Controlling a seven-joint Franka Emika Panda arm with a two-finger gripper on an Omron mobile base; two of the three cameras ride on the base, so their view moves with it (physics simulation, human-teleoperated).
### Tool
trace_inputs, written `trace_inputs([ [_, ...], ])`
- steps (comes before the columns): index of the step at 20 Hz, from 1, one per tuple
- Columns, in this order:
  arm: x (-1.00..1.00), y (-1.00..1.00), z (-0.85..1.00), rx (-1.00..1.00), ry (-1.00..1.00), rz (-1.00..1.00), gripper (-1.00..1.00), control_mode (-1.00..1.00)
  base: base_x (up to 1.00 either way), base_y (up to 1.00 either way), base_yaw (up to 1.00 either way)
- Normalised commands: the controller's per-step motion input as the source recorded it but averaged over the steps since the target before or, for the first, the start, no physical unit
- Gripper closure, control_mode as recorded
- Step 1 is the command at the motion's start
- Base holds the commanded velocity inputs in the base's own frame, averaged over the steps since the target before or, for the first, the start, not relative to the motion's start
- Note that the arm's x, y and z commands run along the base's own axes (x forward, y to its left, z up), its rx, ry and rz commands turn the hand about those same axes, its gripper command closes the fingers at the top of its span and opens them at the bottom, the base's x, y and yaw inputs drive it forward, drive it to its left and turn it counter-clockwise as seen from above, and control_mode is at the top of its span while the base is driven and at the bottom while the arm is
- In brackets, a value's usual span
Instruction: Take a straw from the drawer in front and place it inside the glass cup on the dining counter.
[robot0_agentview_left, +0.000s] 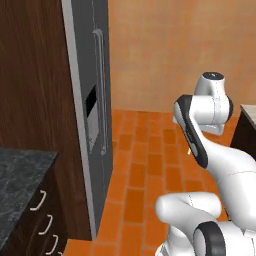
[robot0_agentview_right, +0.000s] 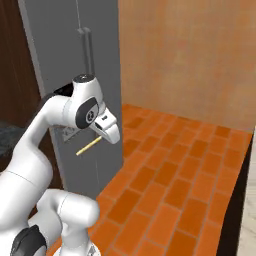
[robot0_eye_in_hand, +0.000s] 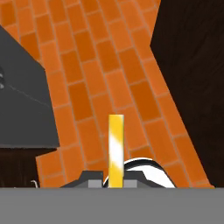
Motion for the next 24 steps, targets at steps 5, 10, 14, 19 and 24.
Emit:
trace_inputs([
  [5, 0.00, 0.00, 0.00, 0.00, 0.00, 0.00, 1.00, 1.00, 1.00, -0.04, -0.27],
  [10, 0.00, 0.00, 0.00, 0.00, 0.00, 0.00, 1.00, 1.00, 1.00, 0.00, -0.38],
  [14, 0.00, 0.00, 0.00, 0.00, 0.00, 0.00, 1.00, 1.00, 1.00, 0.00, -0.46],
  [19, 0.00, 0.00, 0.00, 0.00, 0.00, 0.00, 1.00, 1.00, 1.00, 0.00, -0.43],
  [24, 0.00, 0.00, 0.00, 0.00, 0.00, 0.00, 1.00, 1.00, 1.00, 0.10, -0.43],
])
